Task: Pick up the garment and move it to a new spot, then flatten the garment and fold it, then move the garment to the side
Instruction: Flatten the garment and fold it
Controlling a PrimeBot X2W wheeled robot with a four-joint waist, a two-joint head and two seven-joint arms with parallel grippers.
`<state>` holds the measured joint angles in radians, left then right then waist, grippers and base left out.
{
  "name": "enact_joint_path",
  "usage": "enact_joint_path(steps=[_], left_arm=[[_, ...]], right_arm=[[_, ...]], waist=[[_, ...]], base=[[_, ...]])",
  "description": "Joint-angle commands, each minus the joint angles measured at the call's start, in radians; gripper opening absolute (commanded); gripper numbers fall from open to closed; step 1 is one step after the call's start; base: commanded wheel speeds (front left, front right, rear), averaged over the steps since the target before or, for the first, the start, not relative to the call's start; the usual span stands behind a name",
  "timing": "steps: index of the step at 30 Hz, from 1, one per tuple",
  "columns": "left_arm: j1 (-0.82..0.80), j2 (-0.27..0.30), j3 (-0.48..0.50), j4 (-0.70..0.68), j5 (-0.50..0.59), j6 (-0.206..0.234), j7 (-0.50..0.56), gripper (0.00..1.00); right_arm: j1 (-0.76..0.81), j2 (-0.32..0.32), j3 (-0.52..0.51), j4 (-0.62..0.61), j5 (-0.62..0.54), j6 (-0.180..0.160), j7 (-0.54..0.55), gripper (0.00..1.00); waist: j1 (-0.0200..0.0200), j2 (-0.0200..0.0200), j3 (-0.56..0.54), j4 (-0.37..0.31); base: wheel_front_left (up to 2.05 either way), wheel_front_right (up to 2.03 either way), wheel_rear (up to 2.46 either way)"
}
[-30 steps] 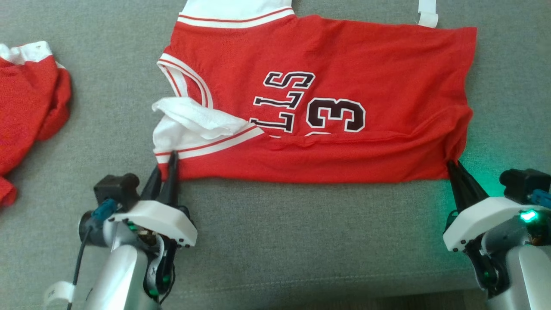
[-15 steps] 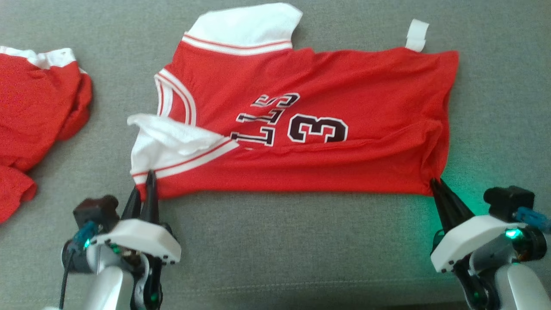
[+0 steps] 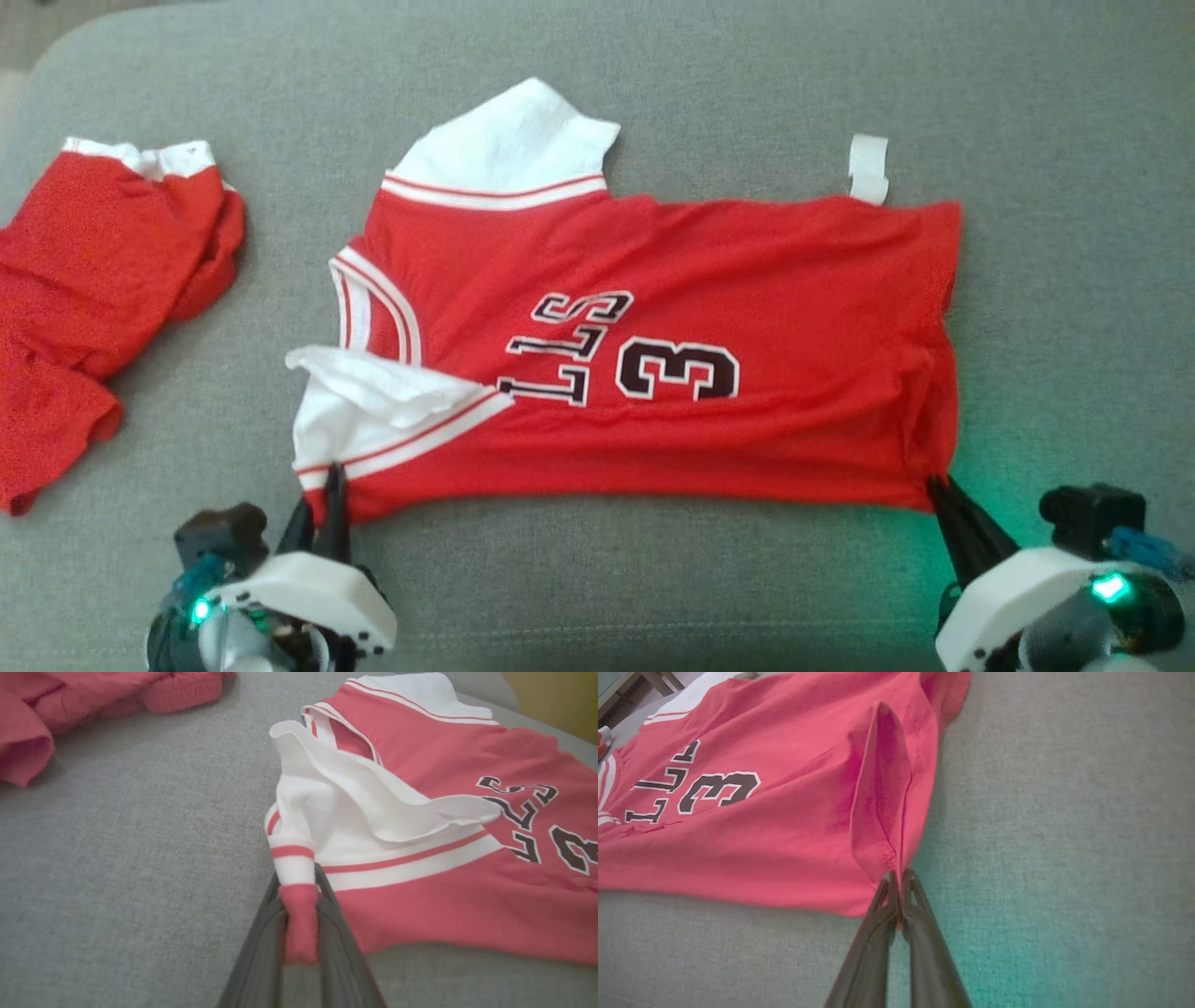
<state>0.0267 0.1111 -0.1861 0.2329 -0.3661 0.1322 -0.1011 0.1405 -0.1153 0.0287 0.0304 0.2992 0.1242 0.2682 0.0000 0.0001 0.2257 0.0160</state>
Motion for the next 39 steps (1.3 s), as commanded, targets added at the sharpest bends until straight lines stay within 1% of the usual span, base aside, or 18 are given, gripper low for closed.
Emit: enact_joint_path(steps=[1, 2, 3, 4, 5, 6, 9, 15, 17, 19, 23, 29, 37, 39], left_arm=[[-0.006, 0.013, 0.027, -0.02, -0.011, 0.003, 0.004, 0.07], [-0.005, 0.012, 0.023, -0.019, -0.013, 0.002, 0.008, 0.4], [-0.004, 0.011, 0.02, -0.017, -0.014, 0.001, 0.012, 0.7], [-0.003, 0.011, 0.018, -0.017, -0.015, 0.002, 0.016, 1.0], [-0.002, 0.012, 0.015, -0.015, -0.015, 0.001, 0.021, 1.0], [-0.002, 0.013, 0.014, -0.014, -0.015, 0.003, 0.025, 1.0], [-0.002, 0.013, 0.011, -0.022, -0.006, 0.015, 0.019, 1.0], [-0.013, 0.024, 0.007, -0.092, 0.062, 0.069, -0.055, 1.0], [-0.022, 0.041, 0.002, -0.118, 0.107, 0.097, -0.078, 1.0], [-0.03, 0.047, 0.0, -0.151, 0.126, 0.108, -0.092, 1.0], [-0.051, 0.059, -0.008, -0.213, 0.148, 0.111, -0.105, 1.0], [-0.075, 0.069, -0.017, -0.264, 0.153, 0.107, -0.089, 1.0], [-0.075, 0.069, -0.026, -0.264, 0.136, 0.1, -0.067, 1.0], [-0.08, 0.069, -0.031, -0.262, 0.13, 0.093, -0.063, 1.0]], right_arm=[[0.004, -0.01, 0.007, -0.038, -0.002, 0.007, 0.009, 0.0], [0.009, -0.008, 0.0, -0.04, -0.007, 0.007, 0.011, 0.0], [0.014, -0.007, -0.005, -0.04, -0.013, 0.007, 0.013, 0.14], [0.017, -0.004, -0.008, -0.041, -0.016, 0.007, 0.017, 0.48], [0.018, -0.001, -0.012, -0.044, -0.02, 0.007, 0.014, 0.91], [0.018, 0.002, -0.014, -0.047, -0.022, 0.007, 0.01, 1.0], [0.01, 0.006, -0.021, -0.058, -0.034, 0.007, -0.011, 1.0], [-0.038, -0.006, -0.028, -0.119, -0.079, 0.007, -0.141, 1.0], [-0.057, -0.011, -0.028, -0.142, -0.093, 0.007, -0.177, 1.0], [-0.073, -0.015, -0.027, -0.165, -0.105, 0.007, -0.201, 1.0], [-0.098, -0.016, -0.018, -0.206, -0.118, 0.007, -0.223, 1.0], [-0.105, -0.016, -0.001, -0.231, -0.113, 0.007, -0.212, 1.0], [-0.106, -0.007, 0.002, -0.246, -0.113, 0.007, -0.205, 1.0], [-0.106, -0.005, -0.002, -0.248, -0.112, 0.007, -0.203, 1.0]], waist=[[0.0, -0.0001, -0.009, -0.004], [0.0, -0.0001, -0.011, -0.005], [0.0, -0.0001, -0.014, -0.006], [0.0, -0.0001, -0.017, -0.008], [0.0, -0.0001, -0.019, -0.01], [0.0, -0.0001, -0.021, -0.013], [0.0, -0.0001, -0.028, -0.018], [0.0, -0.0001, -0.042, -0.025], [0.0, -0.0001, -0.048, -0.027], [0.0, -0.0001, -0.054, -0.029], [0.0, -0.0001, -0.066, -0.033], [0.0, -0.0001, -0.073, -0.033], [0.0, -0.0001, -0.06, -0.046], [0.0, -0.0001, -0.052, -0.049]], base=[[0.0, 0.0, 0.0], [0.0, 0.0, 0.0], [0.0, 0.0, 0.0], [0.0, 0.0, 0.0], [0.0, 0.0, 0.0], [0.0, 0.0, 0.0], [0.0, 0.0, 0.0], [0.0, 0.0, 0.0], [0.0, 0.0, 0.0], [0.0, 0.0, 0.0], [0.0, 0.0, 0.0], [0.0, 0.0, 0.0], [0.0, 0.0, 0.0], [0.0, 0.0, 0.0]])
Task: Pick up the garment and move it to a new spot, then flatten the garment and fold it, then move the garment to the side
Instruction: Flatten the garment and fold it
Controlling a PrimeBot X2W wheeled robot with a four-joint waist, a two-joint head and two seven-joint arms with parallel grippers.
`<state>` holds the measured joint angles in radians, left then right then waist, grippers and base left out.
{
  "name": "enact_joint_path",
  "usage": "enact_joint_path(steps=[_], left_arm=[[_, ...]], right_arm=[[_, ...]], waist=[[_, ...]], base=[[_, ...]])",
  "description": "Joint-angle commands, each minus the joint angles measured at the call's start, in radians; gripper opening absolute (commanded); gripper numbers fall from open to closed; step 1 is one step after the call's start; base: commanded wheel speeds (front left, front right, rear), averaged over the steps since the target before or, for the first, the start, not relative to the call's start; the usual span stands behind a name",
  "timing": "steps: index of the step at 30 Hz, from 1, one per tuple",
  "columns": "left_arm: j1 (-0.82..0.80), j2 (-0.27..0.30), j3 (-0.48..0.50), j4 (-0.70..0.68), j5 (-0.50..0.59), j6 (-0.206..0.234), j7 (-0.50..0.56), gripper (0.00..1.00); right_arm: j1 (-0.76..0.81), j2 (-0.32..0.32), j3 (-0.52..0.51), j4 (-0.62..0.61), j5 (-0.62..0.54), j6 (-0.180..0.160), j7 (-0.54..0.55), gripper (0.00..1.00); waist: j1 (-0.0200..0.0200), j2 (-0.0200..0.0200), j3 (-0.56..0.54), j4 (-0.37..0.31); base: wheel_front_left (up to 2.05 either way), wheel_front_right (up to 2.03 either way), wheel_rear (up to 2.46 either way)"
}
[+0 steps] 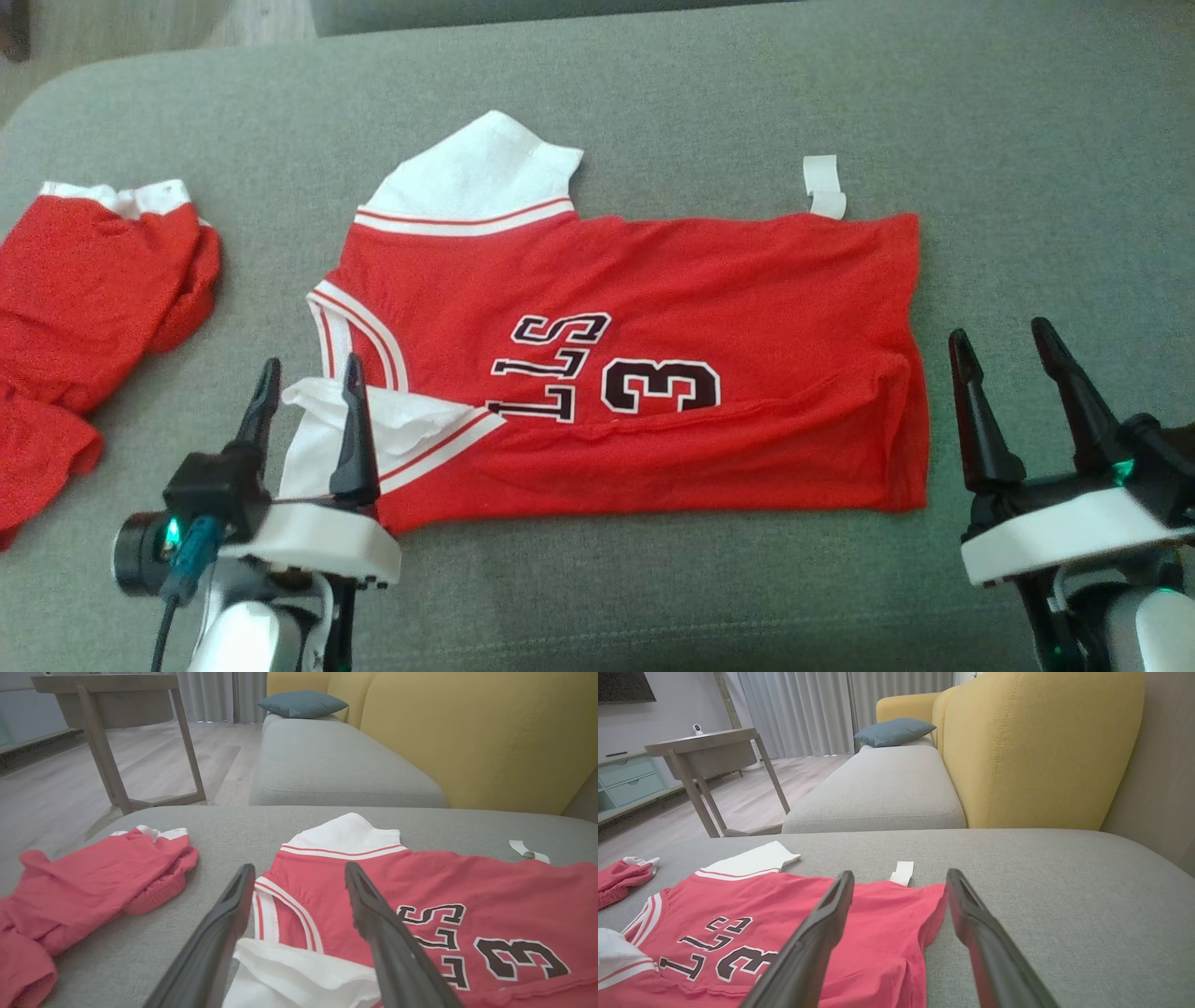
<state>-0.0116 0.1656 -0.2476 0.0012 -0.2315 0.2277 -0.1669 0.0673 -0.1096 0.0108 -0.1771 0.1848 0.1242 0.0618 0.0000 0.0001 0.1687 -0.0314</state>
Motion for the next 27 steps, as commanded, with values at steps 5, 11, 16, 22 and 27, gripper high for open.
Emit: enact_joint_path(steps=[5, 11, 16, 22, 27], left_arm=[[-0.153, 0.01, -0.008, 0.01, -0.02, -0.056, 0.047, 1.0], [-0.404, -0.015, -0.049, 0.138, -0.025, -0.122, 0.108, 1.0], [-0.627, -0.032, -0.05, 0.345, -0.038, -0.168, 0.121, 1.0], [-0.842, -0.019, -0.069, 0.62, 0.0, -0.191, 0.122, 1.0], [-0.972, -0.004, -0.059, 0.818, 0.002, -0.193, 0.114, 1.0]], right_arm=[[-0.048, -0.008, 0.01, -0.055, 0.007, 0.007, 0.005, 1.0], [-0.098, -0.018, 0.024, -0.063, 0.017, 0.007, -0.001, 1.0], [-0.138, -0.022, 0.041, -0.056, 0.025, 0.007, -0.011, 1.0], [-0.185, -0.023, 0.067, -0.034, 0.04, 0.007, -0.03, 1.0], [-0.21, -0.02, 0.083, -0.006, 0.049, 0.007, -0.051, 1.0]], waist=[[0.0, -0.0001, 0.068, 0.001], [0.0, -0.0001, 0.175, -0.016], [0.0, -0.0001, 0.252, -0.048], [0.0, -0.0001, 0.327, -0.102], [0.0, -0.0001, 0.368, -0.136]], base=[[0.0, 0.0, 0.0], [0.0, 0.0, 0.0], [0.0, 0.0, 0.0], [0.0, 0.0, 0.0], [0.0, 0.0, 0.0]])
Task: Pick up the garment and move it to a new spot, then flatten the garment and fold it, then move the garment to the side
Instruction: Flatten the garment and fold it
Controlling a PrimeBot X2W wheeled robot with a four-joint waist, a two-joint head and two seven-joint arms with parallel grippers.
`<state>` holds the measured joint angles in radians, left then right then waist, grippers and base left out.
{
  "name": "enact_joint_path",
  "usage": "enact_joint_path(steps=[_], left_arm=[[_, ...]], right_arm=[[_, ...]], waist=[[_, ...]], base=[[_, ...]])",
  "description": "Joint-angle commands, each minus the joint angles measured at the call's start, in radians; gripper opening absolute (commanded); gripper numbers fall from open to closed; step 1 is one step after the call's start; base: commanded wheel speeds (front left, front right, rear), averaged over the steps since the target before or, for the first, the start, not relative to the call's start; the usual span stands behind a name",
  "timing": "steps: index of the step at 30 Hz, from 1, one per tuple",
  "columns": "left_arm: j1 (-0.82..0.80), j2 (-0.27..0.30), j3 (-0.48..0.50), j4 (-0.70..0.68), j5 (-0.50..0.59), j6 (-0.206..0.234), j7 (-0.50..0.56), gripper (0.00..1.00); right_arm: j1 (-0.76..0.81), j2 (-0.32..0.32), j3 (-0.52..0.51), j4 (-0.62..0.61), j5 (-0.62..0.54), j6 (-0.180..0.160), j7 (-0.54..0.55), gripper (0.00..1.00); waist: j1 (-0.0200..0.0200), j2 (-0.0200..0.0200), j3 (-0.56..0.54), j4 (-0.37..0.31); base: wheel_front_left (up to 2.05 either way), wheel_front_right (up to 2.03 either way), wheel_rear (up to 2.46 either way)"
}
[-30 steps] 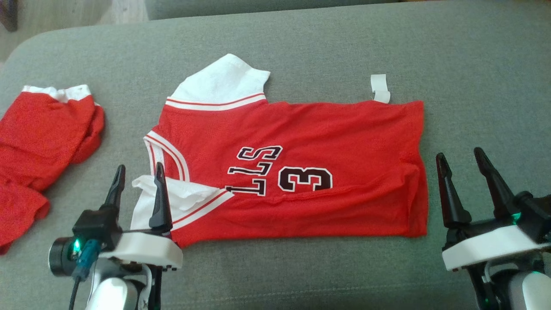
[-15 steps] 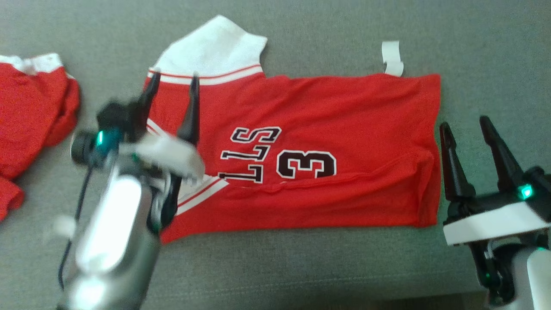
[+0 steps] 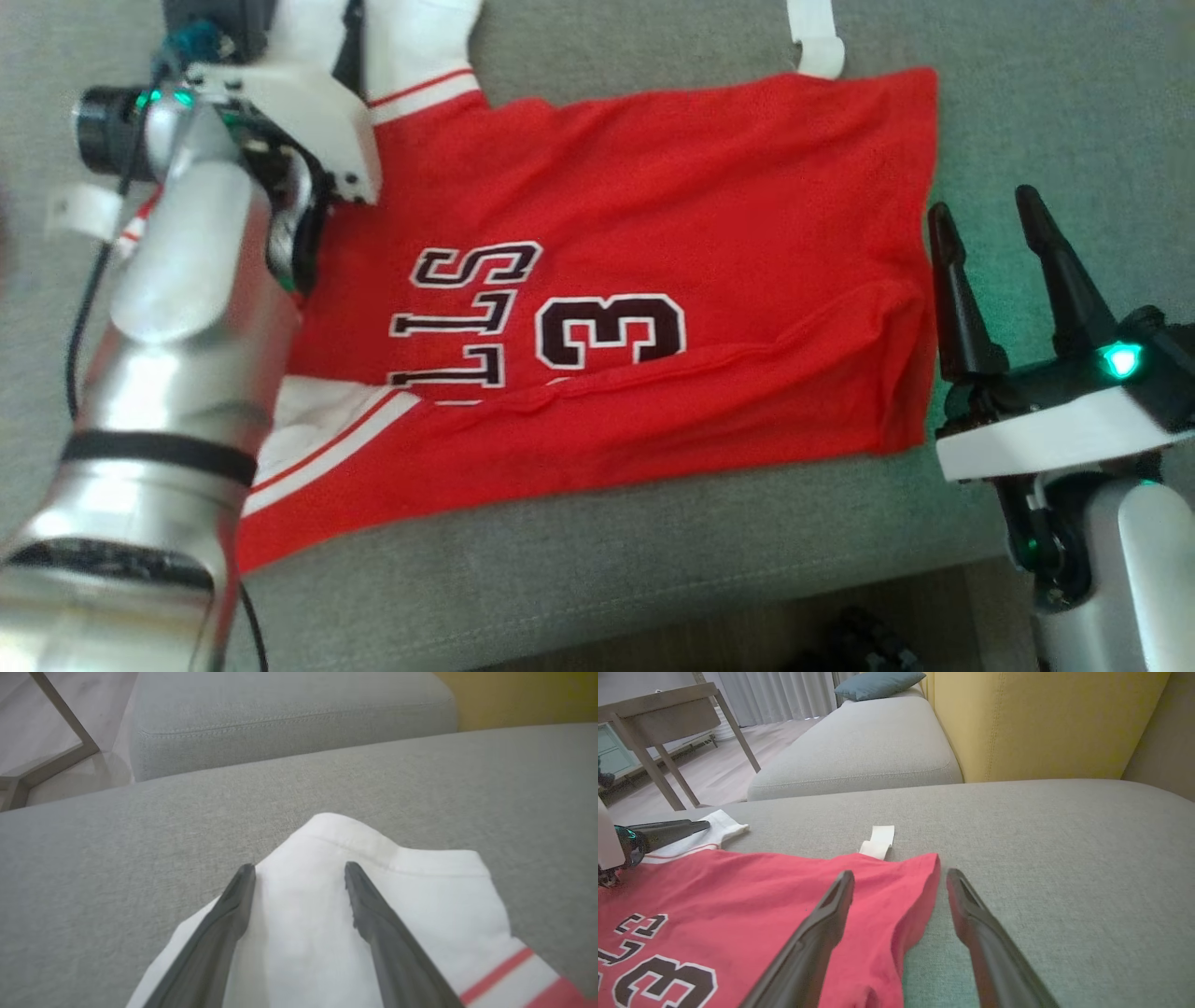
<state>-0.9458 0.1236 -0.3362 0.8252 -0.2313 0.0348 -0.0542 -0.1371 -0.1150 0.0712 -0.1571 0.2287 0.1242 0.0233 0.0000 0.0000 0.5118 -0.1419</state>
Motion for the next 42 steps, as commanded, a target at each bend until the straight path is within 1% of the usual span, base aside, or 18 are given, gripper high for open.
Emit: enact_joint_path(steps=[1, 4, 5, 7, 8, 9, 10, 13, 17, 22, 26, 32, 36, 37, 38, 39, 40, 42], left_arm=[[-0.057, 0.043, 0.025, 0.031, 0.007, -0.001, 0.01, 1.0], [-0.101, 0.046, 0.013, 0.131, 0.014, -0.003, 0.058, 1.0], [-0.101, 0.046, 0.013, 0.131, 0.014, -0.003, 0.058, 1.0], [-0.121, 0.04, 0.004, 0.181, 0.014, -0.009, 0.097, 1.0], [-0.13, 0.037, -0.003, 0.202, 0.016, -0.013, 0.114, 0.49], [-0.137, 0.033, -0.006, 0.217, 0.015, -0.018, 0.124, 0.13], [-0.144, 0.03, -0.013, 0.227, 0.019, -0.02, 0.125, 0.0], [-0.161, 0.024, -0.024, 0.239, 0.025, -0.016, 0.087, 0.0], [-0.174, 0.016, -0.021, 0.24, 0.021, -0.002, 0.004, 0.0], [-0.191, -0.004, -0.022, 0.237, 0.011, -0.001, -0.072, 0.0], [-0.209, -0.022, -0.029, 0.232, 0.004, -0.004, -0.107, 0.0], [-0.221, -0.042, -0.042, 0.226, -0.006, -0.01, -0.142, 0.0], [-0.223, -0.048, -0.047, 0.223, -0.013, -0.011, -0.159, 0.0], [-0.224, -0.049, -0.048, 0.22, -0.015, -0.01, -0.164, 0.0], [-0.223, -0.051, -0.049, 0.218, -0.017, -0.01, -0.168, 0.0], [-0.222, -0.052, -0.049, 0.216, -0.02, -0.01, -0.171, 0.0], [-0.22, -0.053, -0.046, 0.212, -0.025, -0.011, -0.176, 0.0], [-0.216, -0.053, -0.043, 0.204, -0.03, -0.006, -0.184, 0.0]], right_arm=[[-0.008, -0.014, 0.024, -0.021, 0.006, 0.007, -0.016, 1.0], [-0.008, -0.011, 0.019, -0.005, 0.008, 0.007, -0.025, 1.0], [-0.008, -0.011, 0.019, -0.005, 0.008, 0.007, -0.025, 1.0], [-0.006, -0.011, 0.015, 0.003, 0.008, 0.007, -0.027, 1.0], [-0.006, -0.011, 0.013, 0.006, 0.009, 0.007, -0.027, 1.0], [-0.007, -0.012, 0.012, 0.01, 0.009, 0.007, -0.027, 1.0], [-0.009, -0.012, 0.011, 0.013, 0.009, 0.007, -0.026, 1.0], [-0.019, -0.015, 0.01, 0.023, 0.015, 0.007, -0.021, 1.0], [-0.051, -0.035, -0.002, 0.06, 0.037, 0.007, -0.012, 1.0], [-0.14, -0.092, -0.023, 0.141, 0.044, 0.007, -0.001, 1.0], [-0.232, -0.12, -0.026, 0.215, 0.06, 0.007, 0.006, 1.0], [-0.325, -0.179, 0.003, 0.342, 0.095, 0.007, 0.083, 1.0], [-0.362, -0.226, 0.046, 0.389, 0.144, 0.007, 0.163, 1.0], [-0.368, -0.238, 0.058, 0.395, 0.156, 0.007, 0.182, 0.87], [-0.372, -0.25, 0.071, 0.397, 0.168, 0.007, 0.201, 0.51], [-0.375, -0.261, 0.083, 0.396, 0.178, 0.007, 0.214, 0.24], [-0.377, -0.27, 0.094, 0.394, 0.19, 0.007, 0.226, 0.0], [-0.379, -0.285, 0.111, 0.389, 0.214, 0.007, 0.249, 0.0]], waist=[[0.0, 0.0, 0.029, -0.03], [0.0, 0.0, 0.03, -0.033], [0.0, 0.0, 0.03, -0.033], [0.0, 0.0, 0.028, -0.03], [0.0, 0.0, 0.027, -0.029], [0.0, 0.0, 0.025, -0.026], [0.0, 0.0, 0.024, -0.024], [0.0, 0.0, 0.022, -0.015], [0.0, 0.0, 0.022, 0.0], [0.0, 0.0, 0.037, 0.033], [0.0, 0.0, 0.059, 0.065], [0.0, 0.0, 0.076, 0.096], [0.0, 0.0, 0.076, 0.105], [0.0, 0.0, 0.074, 0.107], [0.0, 0.0, 0.073, 0.108], [0.0, 0.0, 0.071, 0.11], [0.0, 0.0, 0.069, 0.111], [0.0, 0.0, 0.064, 0.112]], base=[[0.0, 0.0, 0.0], [0.0, 0.0, 0.0], [0.0, 0.0, 0.0], [0.0, 0.0, 0.0], [0.0, 0.0, 0.0], [0.0, 0.0, 0.0], [0.0, 0.0, 0.0], [0.0, 0.0, 0.0], [0.0, 0.0, 0.0], [0.0, 0.0, 0.0], [0.0, 0.0, 0.0], [0.0, 0.0, 0.0], [0.0, 0.0, 0.0], [0.0, 0.0, 0.0], [0.0, 0.0, 0.0], [0.0, 0.0, 0.0], [0.0, 0.0, 0.0], [0.0, 0.0, 0.0]])
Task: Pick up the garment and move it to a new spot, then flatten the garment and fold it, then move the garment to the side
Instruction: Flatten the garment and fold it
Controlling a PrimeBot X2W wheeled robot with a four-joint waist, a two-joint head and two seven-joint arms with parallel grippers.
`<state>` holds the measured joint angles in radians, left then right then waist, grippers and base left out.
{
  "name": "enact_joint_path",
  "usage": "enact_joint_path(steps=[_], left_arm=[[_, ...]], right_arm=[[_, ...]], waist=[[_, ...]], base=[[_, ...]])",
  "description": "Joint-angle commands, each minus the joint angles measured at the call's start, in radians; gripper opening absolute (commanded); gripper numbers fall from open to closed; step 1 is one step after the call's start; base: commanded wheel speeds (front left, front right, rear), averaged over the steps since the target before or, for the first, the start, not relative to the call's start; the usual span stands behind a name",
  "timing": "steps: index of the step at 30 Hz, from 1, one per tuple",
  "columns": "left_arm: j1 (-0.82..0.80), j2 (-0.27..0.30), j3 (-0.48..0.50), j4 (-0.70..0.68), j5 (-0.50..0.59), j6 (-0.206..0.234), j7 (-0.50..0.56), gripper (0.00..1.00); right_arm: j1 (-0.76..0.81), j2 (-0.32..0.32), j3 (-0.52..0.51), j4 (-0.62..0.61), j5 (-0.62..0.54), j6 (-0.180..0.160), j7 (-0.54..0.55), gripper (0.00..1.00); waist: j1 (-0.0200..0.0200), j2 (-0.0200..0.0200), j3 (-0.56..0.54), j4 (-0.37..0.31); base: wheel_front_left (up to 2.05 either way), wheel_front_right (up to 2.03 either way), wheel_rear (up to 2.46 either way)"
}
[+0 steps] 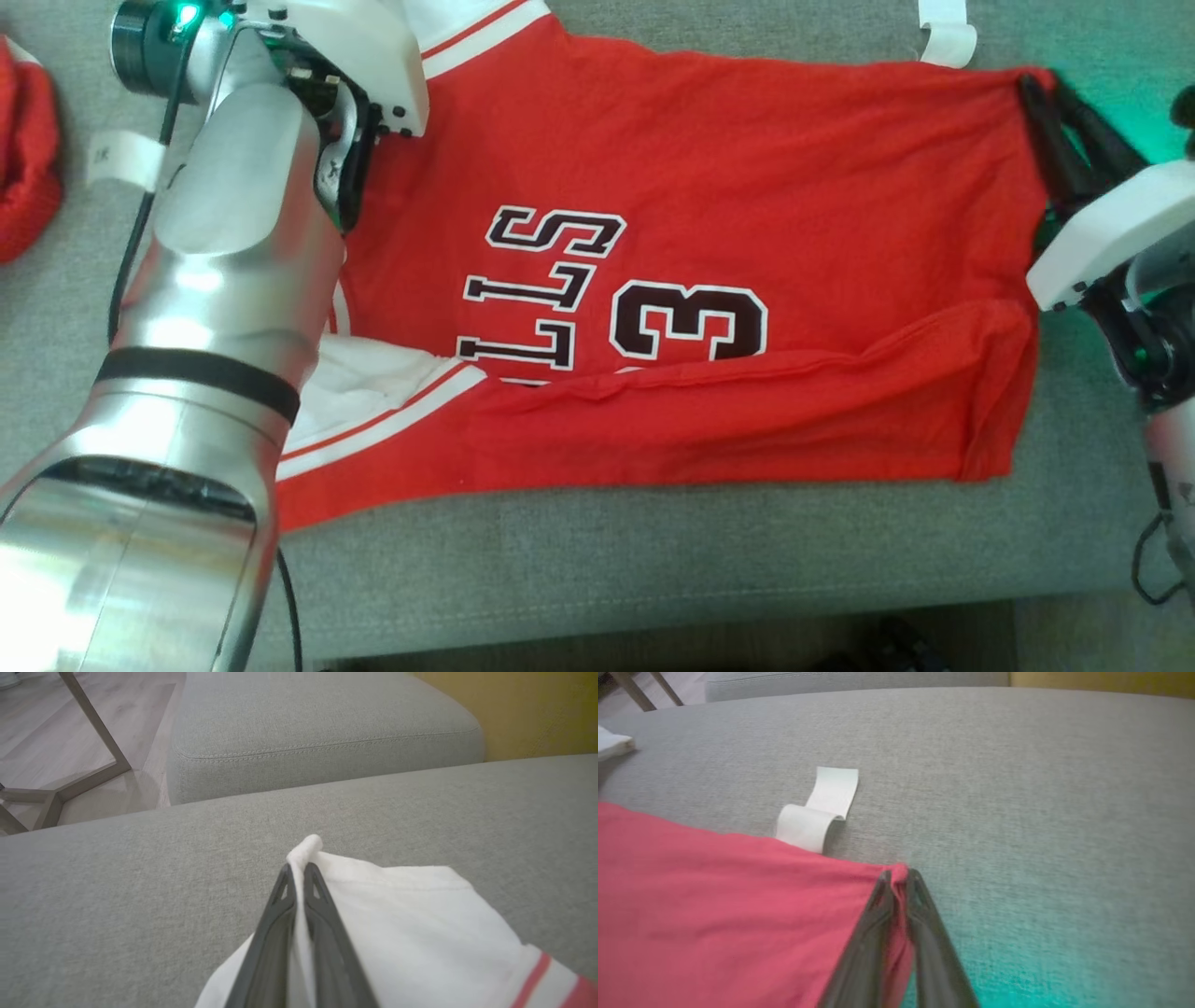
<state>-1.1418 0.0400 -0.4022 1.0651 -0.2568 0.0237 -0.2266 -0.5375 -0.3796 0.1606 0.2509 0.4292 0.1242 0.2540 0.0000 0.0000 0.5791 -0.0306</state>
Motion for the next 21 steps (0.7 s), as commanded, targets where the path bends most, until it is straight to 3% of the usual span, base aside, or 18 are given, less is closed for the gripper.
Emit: enact_joint_path(steps=[1, 9, 21], left_arm=[[-0.016, 0.031, 0.027, -0.042, -0.01, 0.006, -0.016, 0.0], [0.036, 0.049, 0.06, -0.172, -0.026, 0.029, -0.034, 0.0], [0.39, 0.105, 0.136, -0.72, 0.013, 0.08, -0.035, 0.0]], right_arm=[[0.021, -0.027, 0.025, -0.021, 0.023, 0.007, 0.024, 0.0], [0.0, -0.052, -0.036, -0.067, 0.02, 0.007, -0.076, 0.0], [0.052, -0.044, -0.04, -0.102, 0.033, 0.007, -0.118, 0.0]], waist=[[0.0, 0.0, -0.006, 0.002], [0.0, 0.0, -0.033, 0.019], [0.0, 0.0, -0.079, 0.035]], base=[[0.0, 0.0, 0.0], [0.0, 0.0, 0.0], [0.0, 0.0, 0.0]])
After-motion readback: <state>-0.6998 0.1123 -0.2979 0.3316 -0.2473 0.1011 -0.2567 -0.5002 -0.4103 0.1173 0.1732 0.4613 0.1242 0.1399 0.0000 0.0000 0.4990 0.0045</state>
